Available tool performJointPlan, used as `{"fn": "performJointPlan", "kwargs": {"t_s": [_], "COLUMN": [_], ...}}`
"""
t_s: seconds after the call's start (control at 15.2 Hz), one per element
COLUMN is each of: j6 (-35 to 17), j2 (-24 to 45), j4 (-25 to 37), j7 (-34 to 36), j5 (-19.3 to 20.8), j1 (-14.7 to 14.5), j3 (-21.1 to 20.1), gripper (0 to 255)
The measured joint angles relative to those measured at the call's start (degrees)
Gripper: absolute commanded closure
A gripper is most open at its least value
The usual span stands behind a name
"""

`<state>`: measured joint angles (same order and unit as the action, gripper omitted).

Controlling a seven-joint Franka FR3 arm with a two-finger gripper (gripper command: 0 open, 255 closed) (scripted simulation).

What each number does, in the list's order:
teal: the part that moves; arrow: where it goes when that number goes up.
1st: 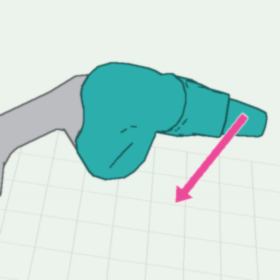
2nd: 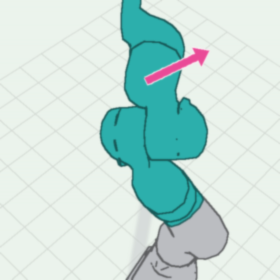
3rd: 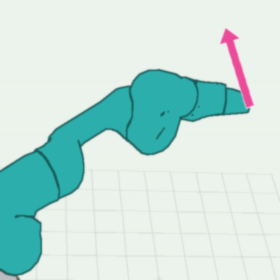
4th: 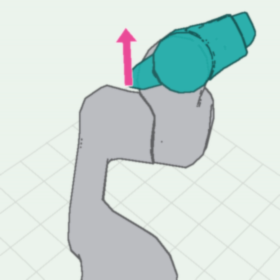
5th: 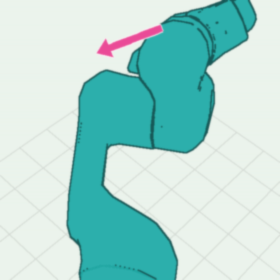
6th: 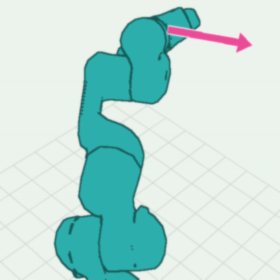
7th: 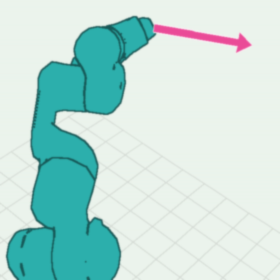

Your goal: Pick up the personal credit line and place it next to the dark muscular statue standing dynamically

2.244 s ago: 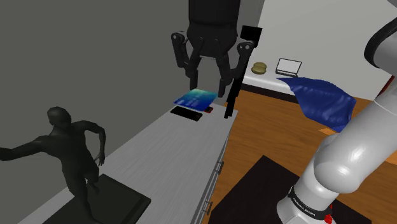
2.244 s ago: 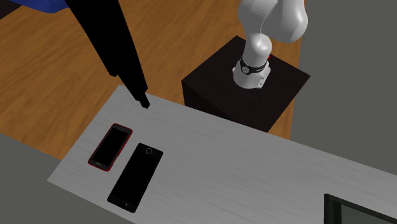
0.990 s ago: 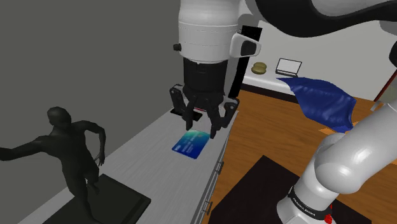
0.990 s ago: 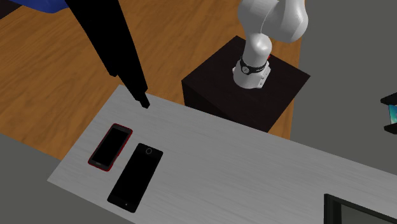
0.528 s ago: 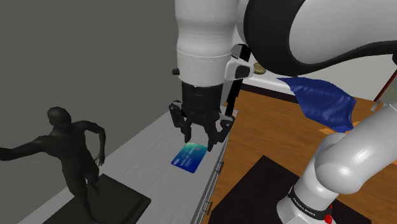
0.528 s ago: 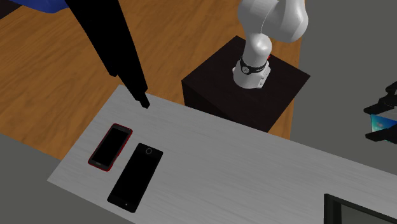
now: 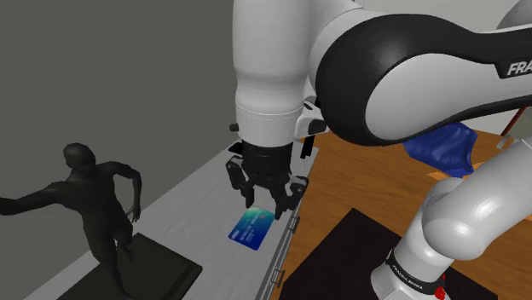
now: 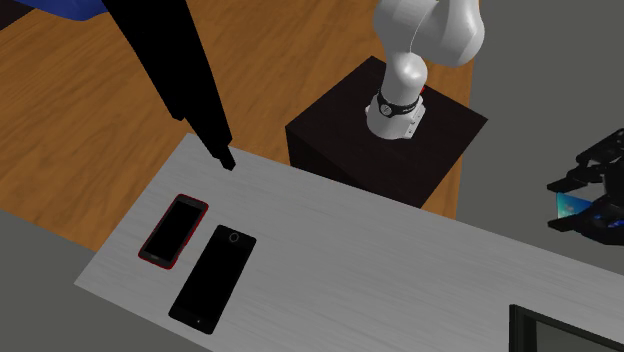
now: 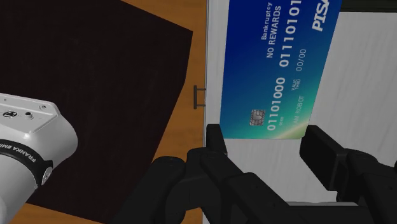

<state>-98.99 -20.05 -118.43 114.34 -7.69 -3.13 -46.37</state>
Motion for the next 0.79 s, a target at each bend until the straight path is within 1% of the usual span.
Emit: {"fn": "performJointPlan", "kwargs": {"t_s": [0.79], "j6": [-9.2], "j2": [1.8], "j4": [-7.7], "j7": [1.4], "j5": [0.3], "j1": [0.1], "j3": [-2.3], "gripper": [255]}}
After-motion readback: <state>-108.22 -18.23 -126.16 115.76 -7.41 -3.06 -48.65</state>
